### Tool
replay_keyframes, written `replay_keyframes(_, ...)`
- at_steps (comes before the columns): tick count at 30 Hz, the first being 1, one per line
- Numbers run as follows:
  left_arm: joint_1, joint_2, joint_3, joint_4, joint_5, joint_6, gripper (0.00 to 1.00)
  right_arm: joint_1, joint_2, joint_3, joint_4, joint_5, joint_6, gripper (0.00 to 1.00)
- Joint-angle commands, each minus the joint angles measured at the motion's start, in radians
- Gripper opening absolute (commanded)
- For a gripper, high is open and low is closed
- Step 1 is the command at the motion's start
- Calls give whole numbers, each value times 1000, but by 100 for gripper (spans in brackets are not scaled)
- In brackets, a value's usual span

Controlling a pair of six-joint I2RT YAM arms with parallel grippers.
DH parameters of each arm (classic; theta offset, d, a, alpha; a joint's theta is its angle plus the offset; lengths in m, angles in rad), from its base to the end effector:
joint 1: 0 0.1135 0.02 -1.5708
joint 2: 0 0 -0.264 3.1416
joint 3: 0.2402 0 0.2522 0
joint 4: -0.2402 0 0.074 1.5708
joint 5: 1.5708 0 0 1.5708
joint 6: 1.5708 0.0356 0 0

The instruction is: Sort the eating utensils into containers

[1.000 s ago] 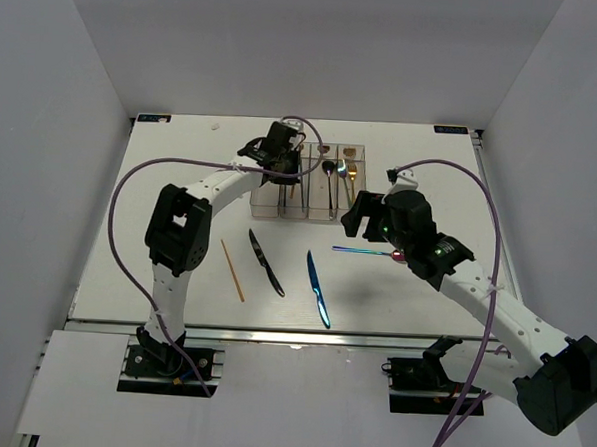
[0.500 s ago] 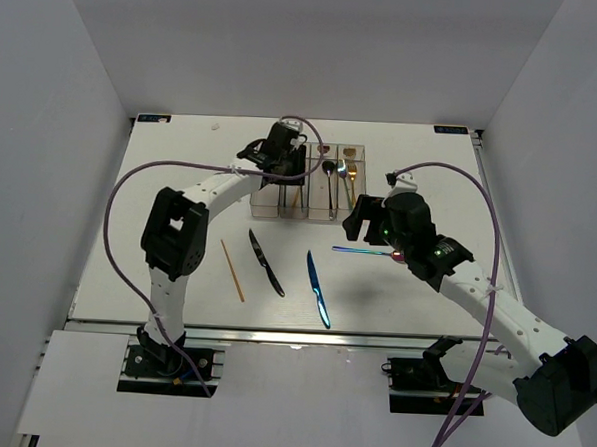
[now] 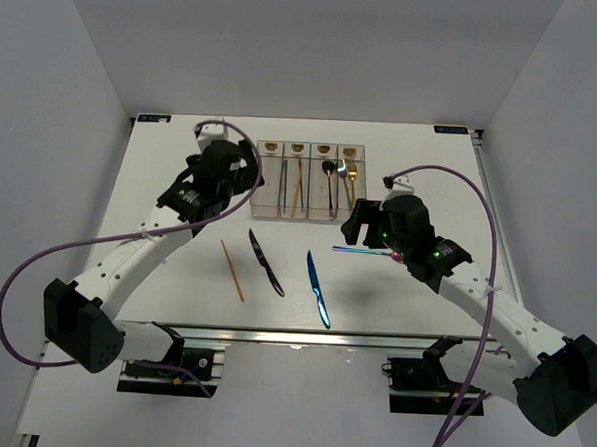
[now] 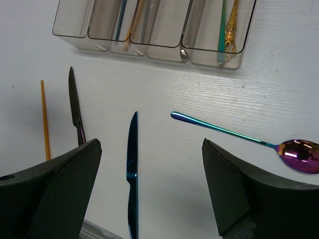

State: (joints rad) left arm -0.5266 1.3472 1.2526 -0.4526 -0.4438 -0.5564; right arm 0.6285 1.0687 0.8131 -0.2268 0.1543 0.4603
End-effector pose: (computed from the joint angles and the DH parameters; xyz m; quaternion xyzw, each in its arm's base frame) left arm 0.2685 -0.1384 0.3523 -0.1204 0.8488 -0.0818 0.5083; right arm 0.1988 0.1378 0.2904 -0.0319 0.8533 0.2109 0.4757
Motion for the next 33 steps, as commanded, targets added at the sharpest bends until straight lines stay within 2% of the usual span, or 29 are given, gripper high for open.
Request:
replay_keyframes(1, -1, -48, -122, -165, -125, -118, 98, -4, -9, -15, 56, -6, -15, 87)
replay_keyframes(7, -1, -74, -313, -216, -81, -261, 98, -4, 14, -22, 61, -12, -12, 87)
replay_keyframes(16, -38, -206, -548, -123, 108, -433, 96, -6, 36, -32, 72, 5, -22, 87)
replay_keyframes(24, -93, -142, -599, -165, 149, -467, 96, -6, 36, -46, 76, 8, -23, 87)
replay_keyframes(27, -119, -122, -602, -195, 122, -488, 92, -4, 33, -48, 81, 5, -23, 87)
replay_keyframes(33, -157, -102, -660, -149, 135, -530, 67, -4, 33, -57, 90, 1, -23, 87)
